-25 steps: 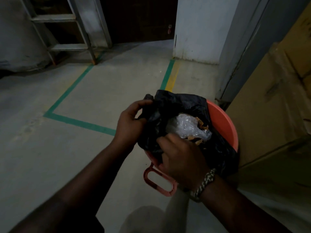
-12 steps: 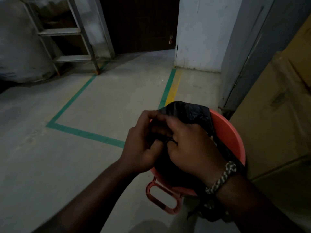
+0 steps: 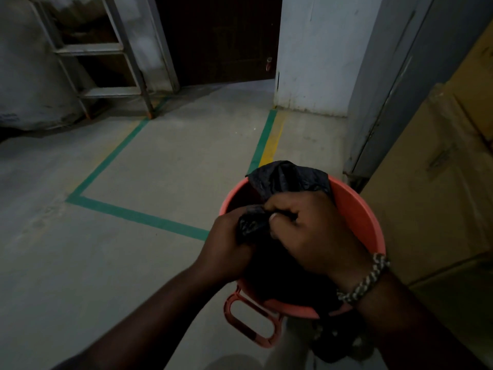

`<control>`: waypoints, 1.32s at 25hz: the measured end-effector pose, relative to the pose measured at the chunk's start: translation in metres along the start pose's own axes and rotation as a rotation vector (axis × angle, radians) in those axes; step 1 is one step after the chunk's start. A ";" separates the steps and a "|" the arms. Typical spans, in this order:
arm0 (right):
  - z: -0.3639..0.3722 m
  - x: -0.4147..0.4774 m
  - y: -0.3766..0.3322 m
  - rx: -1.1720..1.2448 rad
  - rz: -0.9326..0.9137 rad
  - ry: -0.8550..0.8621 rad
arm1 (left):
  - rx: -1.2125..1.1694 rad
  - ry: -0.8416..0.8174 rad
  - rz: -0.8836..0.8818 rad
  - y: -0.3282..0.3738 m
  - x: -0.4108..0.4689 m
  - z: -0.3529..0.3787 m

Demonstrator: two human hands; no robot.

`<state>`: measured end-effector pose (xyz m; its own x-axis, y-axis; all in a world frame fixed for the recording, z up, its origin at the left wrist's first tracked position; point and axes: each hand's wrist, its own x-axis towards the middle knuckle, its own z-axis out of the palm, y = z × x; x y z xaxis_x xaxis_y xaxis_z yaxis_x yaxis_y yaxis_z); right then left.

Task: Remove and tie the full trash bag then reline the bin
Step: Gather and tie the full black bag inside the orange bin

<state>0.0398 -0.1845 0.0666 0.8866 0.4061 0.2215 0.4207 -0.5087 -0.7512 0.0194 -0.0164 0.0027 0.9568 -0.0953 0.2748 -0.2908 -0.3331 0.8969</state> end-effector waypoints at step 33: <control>-0.037 0.005 0.041 -0.270 -0.131 -0.184 | 0.055 0.199 -0.023 -0.008 0.023 -0.015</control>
<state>0.0681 -0.2313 0.0602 0.7828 0.5984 0.1709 0.5859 -0.6161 -0.5265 0.0436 -0.0023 0.0067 0.9415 0.0982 0.3225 -0.2630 -0.3847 0.8848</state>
